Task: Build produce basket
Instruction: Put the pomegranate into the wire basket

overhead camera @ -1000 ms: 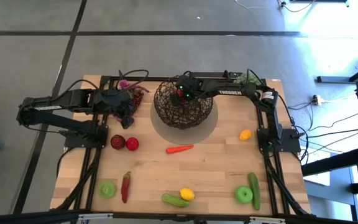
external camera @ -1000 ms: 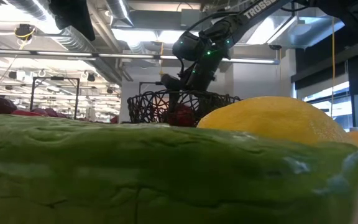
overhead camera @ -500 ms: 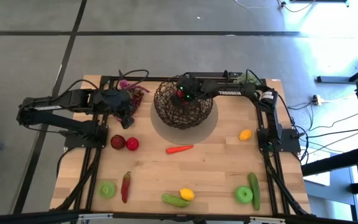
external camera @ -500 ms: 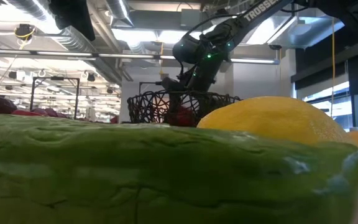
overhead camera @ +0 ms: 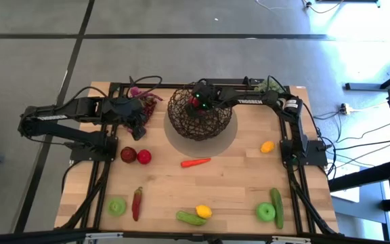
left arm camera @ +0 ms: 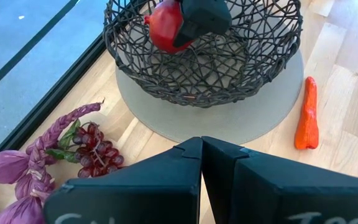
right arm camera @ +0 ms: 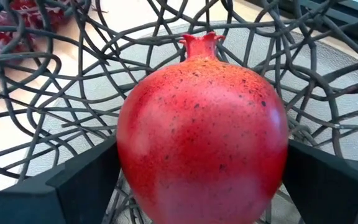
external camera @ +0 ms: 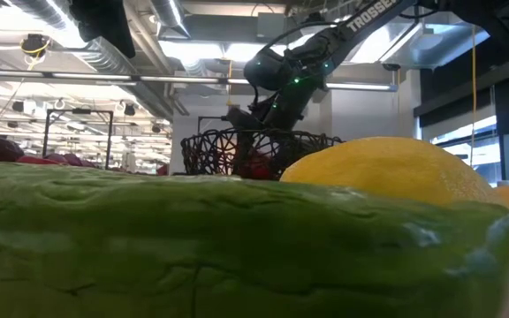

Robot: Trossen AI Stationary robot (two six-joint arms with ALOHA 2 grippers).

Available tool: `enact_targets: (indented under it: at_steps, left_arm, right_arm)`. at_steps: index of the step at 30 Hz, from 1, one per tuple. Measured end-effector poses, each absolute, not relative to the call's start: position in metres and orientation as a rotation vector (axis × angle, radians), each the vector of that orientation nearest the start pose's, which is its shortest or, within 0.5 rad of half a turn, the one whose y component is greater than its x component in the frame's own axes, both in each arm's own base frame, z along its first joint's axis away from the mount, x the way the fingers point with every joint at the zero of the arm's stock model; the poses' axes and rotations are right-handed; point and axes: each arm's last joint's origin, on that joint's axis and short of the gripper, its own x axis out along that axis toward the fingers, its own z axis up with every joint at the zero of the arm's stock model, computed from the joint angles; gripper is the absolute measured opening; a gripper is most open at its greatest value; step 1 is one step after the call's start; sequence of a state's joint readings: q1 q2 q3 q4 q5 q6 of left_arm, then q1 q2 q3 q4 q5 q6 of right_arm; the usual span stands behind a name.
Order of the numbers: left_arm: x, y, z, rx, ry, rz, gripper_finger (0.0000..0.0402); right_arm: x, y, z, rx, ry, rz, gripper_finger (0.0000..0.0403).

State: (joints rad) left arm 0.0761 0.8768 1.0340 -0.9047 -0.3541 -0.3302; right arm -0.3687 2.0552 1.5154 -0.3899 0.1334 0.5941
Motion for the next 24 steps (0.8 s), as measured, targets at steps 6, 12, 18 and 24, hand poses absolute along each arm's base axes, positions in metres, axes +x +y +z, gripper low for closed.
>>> enact_targets:
  at_steps: [6, 12, 18, 24]
  left_arm:
    - [0.1521, 0.0217, 0.3395, -0.206, 0.669, 0.528, 0.0]
    - [0.1521, 0.0217, 0.3395, -0.206, 0.669, 0.528, 0.0]
    - [0.1521, 0.0217, 0.3395, -0.206, 0.669, 0.528, 0.0]
    - [0.1521, 0.0217, 0.3395, -0.206, 0.669, 0.528, 0.0]
  right_arm:
    - [0.4132, -0.1638, 0.1873, 0.645, 0.732, -0.728, 0.04]
    - [0.4139, -0.1642, 0.1879, 0.657, 0.71, -0.751, 0.0394]
    - [0.4142, -0.1638, 0.188, 0.686, 0.702, -0.752, 0.0391]
    - [0.4145, -0.1634, 0.1879, 0.652, 0.721, -0.715, 0.0399]
